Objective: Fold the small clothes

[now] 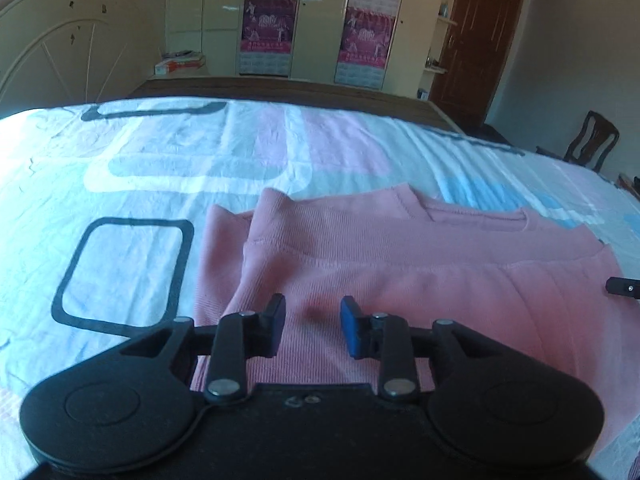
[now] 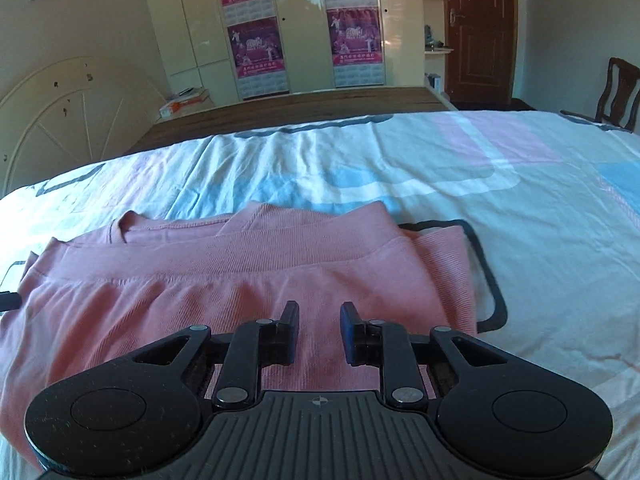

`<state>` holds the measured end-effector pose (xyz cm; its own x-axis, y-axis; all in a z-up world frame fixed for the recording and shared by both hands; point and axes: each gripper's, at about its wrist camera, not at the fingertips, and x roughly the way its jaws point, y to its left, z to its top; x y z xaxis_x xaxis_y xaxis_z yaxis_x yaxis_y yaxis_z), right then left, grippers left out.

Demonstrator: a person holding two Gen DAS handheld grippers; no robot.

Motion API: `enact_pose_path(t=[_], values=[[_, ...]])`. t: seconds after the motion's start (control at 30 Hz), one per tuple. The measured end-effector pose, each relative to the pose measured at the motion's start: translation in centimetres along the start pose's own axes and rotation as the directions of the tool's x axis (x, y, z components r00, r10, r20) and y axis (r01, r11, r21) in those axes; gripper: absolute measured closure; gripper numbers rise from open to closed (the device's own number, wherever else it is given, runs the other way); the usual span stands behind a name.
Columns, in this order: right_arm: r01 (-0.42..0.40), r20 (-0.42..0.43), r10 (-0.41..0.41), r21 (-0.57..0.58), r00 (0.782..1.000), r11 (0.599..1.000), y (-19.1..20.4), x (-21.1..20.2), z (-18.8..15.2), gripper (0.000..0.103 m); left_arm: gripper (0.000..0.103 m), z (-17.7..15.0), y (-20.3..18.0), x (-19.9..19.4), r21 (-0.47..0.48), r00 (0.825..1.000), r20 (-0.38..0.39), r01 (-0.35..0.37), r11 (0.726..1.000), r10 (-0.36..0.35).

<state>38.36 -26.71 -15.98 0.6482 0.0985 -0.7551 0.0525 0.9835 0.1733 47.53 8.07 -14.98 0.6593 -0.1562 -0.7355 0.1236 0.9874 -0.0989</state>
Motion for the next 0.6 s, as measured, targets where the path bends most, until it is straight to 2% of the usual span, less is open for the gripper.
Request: enact_pose_path(t=[0.03, 0.1, 0.27, 0.37, 0.43, 0.53, 0.6], values=[[0.017, -0.015, -0.017, 0.0, 1.0, 1.0, 0.1, 0.3, -0.3, 0.08, 0.072, -0.4, 0.4, 1.1, -0.019, 0.999, -0.036, -0.022, 1.0, 0.021], [0.074, -0.041, -0.074, 0.004, 0.996, 0.997, -0.8, 1.2, -0.9, 0.08, 0.072, -0.8, 1.2, 1.2, -0.056, 1.0, -0.011, -0.018, 0.998, 0.018], [0.134, -0.022, -0.135, -0.019, 0.991, 0.991, -2.1, 0.2, -1.6, 0.08, 0.073, -1.1, 0.7, -1.0, -0.085, 0.999, -0.023, -0.028, 0.996, 0.026], [0.085, 0.0, -0.085, -0.022, 0.996, 0.996, -1.1, -1.4, -1.9, 0.08, 0.06, -2.1, -0.9, -3.4, -0.046, 1.0, 0.017, 0.011, 0.999, -0.01], [0.045, 0.013, -0.044, -0.056, 0.999, 0.997, 0.6, -2.2, -2.4, 0.079, 0.037, -2.9, -2.2, -4.0, -0.015, 0.999, 0.026, 0.023, 1.0, -0.023], [0.044, -0.008, -0.045, -0.086, 0.999, 0.995, 2.3, -1.9, -3.5, 0.079, 0.035, -4.7, -3.5, -3.7, 0.03, 1.0, -0.006, -0.01, 1.0, 0.01], [0.067, -0.04, -0.071, -0.076, 0.997, 0.995, 2.0, -1.5, -4.5, 0.079, 0.036, -6.0, -3.0, -3.7, 0.005, 0.999, -0.026, -0.021, 1.0, 0.021]])
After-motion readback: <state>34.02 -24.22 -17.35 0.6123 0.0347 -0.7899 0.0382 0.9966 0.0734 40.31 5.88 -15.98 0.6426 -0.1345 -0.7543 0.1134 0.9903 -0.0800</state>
